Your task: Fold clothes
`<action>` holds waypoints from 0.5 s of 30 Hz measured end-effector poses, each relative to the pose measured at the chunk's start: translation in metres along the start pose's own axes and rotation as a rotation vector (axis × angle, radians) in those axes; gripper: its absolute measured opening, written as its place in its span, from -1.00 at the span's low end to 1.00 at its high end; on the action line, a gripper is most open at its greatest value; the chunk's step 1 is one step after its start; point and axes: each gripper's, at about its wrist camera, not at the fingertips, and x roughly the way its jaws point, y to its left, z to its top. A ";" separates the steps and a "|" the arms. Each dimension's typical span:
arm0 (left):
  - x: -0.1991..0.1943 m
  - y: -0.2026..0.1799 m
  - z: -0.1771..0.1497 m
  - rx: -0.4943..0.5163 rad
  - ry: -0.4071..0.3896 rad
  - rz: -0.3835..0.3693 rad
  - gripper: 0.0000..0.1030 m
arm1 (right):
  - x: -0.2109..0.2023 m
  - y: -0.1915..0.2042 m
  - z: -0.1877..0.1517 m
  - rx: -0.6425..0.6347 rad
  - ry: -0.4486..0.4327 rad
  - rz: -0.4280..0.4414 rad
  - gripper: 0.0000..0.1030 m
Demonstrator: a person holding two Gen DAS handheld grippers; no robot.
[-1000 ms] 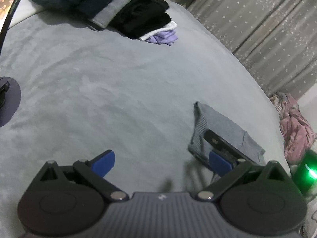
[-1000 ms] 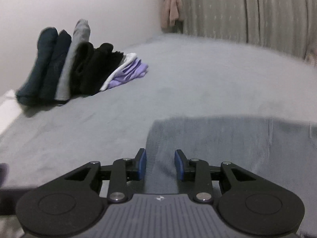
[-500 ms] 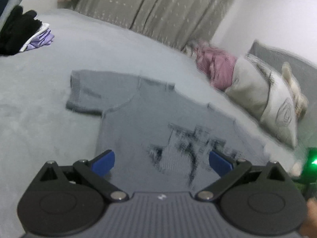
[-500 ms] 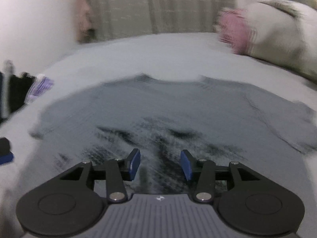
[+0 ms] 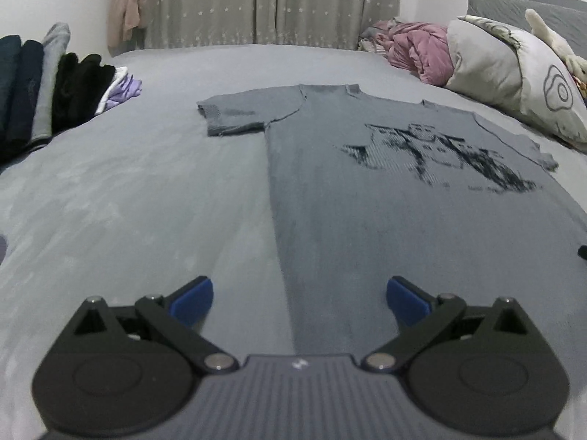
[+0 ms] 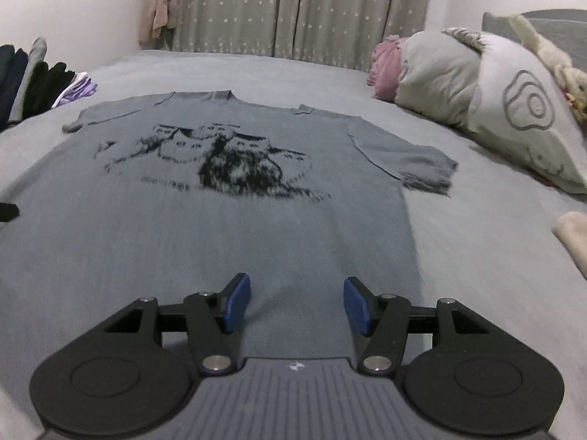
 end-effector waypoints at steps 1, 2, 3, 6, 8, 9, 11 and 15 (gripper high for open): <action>-0.004 0.000 -0.002 0.008 0.004 0.002 0.98 | -0.005 -0.002 -0.004 0.018 0.005 -0.002 0.10; -0.008 0.000 -0.004 0.020 0.013 0.002 0.99 | -0.008 -0.003 -0.006 0.027 0.008 -0.005 0.11; -0.012 -0.001 -0.006 0.032 0.021 0.003 0.99 | -0.011 -0.004 -0.008 0.037 0.011 -0.009 0.11; -0.021 0.001 -0.011 0.035 0.046 0.006 0.99 | -0.025 -0.005 -0.018 0.084 0.038 -0.041 0.18; -0.026 0.003 -0.016 0.023 0.054 0.006 0.99 | -0.033 -0.005 -0.024 0.118 0.048 -0.056 0.23; -0.030 0.005 -0.019 0.019 0.061 0.008 0.99 | -0.037 -0.007 -0.027 0.135 0.059 -0.057 0.23; -0.038 0.007 -0.024 0.016 0.076 0.010 0.99 | -0.047 -0.008 -0.036 0.150 0.056 -0.061 0.24; -0.052 0.014 -0.030 0.000 0.114 0.009 1.00 | -0.061 -0.009 -0.049 0.174 0.077 -0.085 0.47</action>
